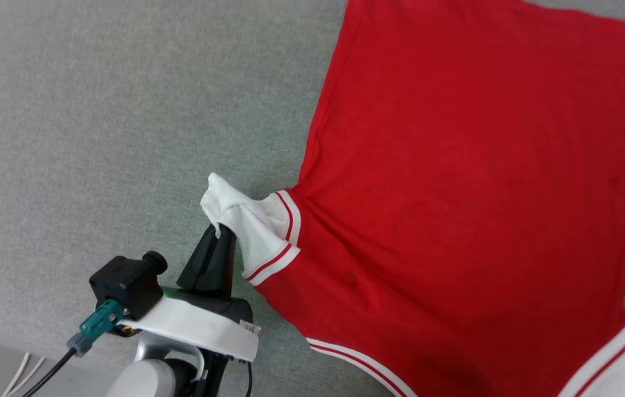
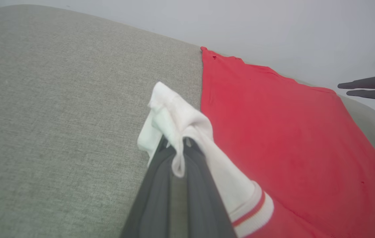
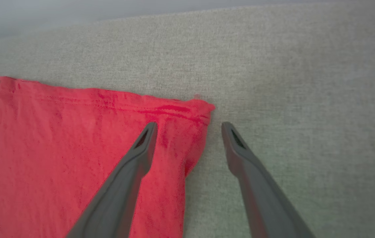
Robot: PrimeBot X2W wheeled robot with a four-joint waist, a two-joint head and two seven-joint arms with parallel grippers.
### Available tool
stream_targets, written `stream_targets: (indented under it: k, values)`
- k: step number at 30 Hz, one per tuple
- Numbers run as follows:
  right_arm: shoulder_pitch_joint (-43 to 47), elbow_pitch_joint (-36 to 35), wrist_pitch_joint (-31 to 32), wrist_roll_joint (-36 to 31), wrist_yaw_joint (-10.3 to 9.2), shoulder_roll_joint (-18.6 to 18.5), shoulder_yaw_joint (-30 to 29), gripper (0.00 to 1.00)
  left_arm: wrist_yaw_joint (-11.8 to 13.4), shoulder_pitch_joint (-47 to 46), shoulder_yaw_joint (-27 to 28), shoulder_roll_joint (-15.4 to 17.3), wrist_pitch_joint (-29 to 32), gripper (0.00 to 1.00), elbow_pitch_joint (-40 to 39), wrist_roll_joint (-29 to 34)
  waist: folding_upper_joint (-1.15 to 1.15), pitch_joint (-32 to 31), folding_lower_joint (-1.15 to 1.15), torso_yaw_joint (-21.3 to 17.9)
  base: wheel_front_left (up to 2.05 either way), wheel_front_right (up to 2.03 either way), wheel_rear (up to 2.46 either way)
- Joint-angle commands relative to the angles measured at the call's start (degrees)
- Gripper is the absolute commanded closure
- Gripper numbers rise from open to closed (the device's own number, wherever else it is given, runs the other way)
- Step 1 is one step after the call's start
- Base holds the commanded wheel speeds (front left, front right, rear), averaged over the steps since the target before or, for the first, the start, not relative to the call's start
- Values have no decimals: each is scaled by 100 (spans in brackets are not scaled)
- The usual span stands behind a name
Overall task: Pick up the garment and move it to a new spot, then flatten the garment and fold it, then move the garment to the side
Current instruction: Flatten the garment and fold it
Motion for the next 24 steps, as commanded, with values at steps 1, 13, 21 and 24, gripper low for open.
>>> stream_targets:
  k: [1, 13, 21, 24]
  values:
    - [-78, 61, 36, -61, -2, -5, -41, 0, -37, -120, -19, -30, -48, 100, 27, 6, 0, 379, -2, 281, 0, 0, 0]
    - [250, 945, 753, -558, -5, 460, -389, 100, -195, -379, -90, -126, -210, 100, 409, -31, 0, 393, -2, 313, 0, 0, 0]
    - [151, 481, 434, -563, -3, 63, 124, 100, -76, -41, 19, -16, -170, 100, 632, -156, 0, -444, -2, -7, 0, 0, 0]
    - [410, 293, 420, -454, -3, -67, 518, 100, 21, 165, 116, 70, -140, 100, 716, -216, 0, -883, -2, -235, 0, 0, 0]
